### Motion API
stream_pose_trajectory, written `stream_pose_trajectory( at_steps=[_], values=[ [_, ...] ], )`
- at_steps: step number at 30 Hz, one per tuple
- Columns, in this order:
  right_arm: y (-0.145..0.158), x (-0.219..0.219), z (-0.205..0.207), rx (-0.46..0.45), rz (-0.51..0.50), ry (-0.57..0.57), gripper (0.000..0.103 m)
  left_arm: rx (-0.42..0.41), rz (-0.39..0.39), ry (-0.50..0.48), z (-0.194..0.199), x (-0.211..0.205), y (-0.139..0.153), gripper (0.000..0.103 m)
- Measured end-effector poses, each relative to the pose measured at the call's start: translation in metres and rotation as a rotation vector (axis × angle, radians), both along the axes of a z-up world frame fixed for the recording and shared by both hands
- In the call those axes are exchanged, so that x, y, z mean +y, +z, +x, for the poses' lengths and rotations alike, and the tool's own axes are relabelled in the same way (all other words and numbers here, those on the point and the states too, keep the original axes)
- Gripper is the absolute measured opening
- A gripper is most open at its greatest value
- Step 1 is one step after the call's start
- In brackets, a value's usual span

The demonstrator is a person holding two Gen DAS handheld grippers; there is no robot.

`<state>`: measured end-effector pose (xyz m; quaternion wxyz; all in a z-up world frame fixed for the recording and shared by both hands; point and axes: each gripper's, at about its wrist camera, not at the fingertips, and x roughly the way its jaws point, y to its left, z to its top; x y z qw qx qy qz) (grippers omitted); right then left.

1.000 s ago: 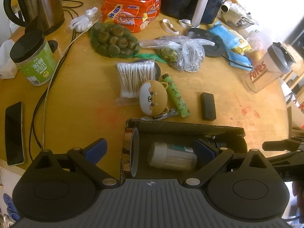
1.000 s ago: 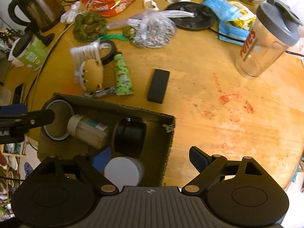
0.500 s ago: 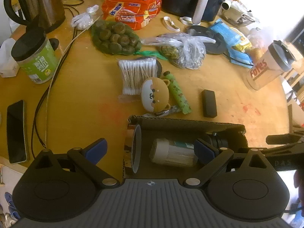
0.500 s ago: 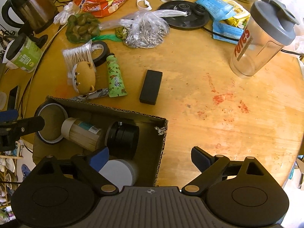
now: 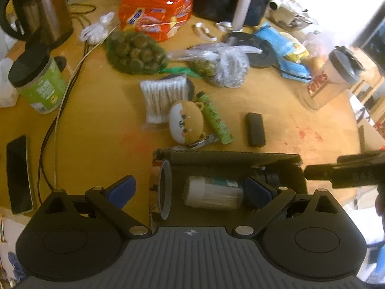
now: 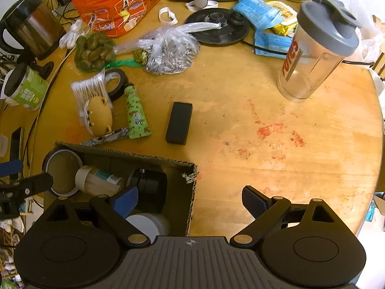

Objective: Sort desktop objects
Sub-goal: 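Lower the white-lidded jar into the box and open the right tool, then move the right tool to the black rectangular block and close on it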

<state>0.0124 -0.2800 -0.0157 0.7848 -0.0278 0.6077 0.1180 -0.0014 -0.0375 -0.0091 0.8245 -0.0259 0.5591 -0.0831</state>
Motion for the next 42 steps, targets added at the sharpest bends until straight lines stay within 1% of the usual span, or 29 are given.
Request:
stream_pose_trajectory(
  at_steps=[7,14,17,23,26,29,33,37,40,42],
  values=[
    [0.006,0.000,0.013,-0.006,-0.023,0.037,0.094,-0.003,0.000,-0.020,0.002,-0.005,0.004,0.100],
    [0.011,-0.008,0.032,-0.015,-0.008,0.049,0.093,-0.025,-0.049,-0.029,0.003,-0.006,0.008,0.100],
    [0.009,-0.006,0.041,-0.019,-0.008,0.061,0.092,-0.044,-0.043,-0.021,0.005,-0.009,0.008,0.100],
    [0.002,-0.001,0.057,-0.021,-0.010,0.068,0.091,-0.130,0.010,-0.021,0.007,-0.012,0.010,0.101],
    [-0.003,0.003,0.065,-0.019,-0.012,0.075,0.091,-0.155,0.007,-0.031,0.009,-0.012,0.010,0.103],
    [-0.009,0.005,0.073,-0.011,-0.013,0.087,0.091,-0.134,0.016,-0.036,0.012,-0.013,0.008,0.103],
    [-0.018,0.007,0.084,0.003,-0.004,0.095,0.091,-0.093,0.000,-0.021,0.016,-0.009,0.004,0.103],
    [-0.031,0.009,0.096,0.029,0.031,0.099,0.087,-0.055,-0.007,-0.026,0.018,-0.008,0.000,0.103],
    [-0.041,0.014,0.102,0.049,0.045,0.099,0.083,-0.041,0.021,-0.030,0.019,-0.009,-0.001,0.103],
    [-0.049,0.018,0.105,0.061,0.045,0.101,0.081,-0.034,0.054,-0.025,0.020,-0.010,-0.003,0.103]
  ],
)
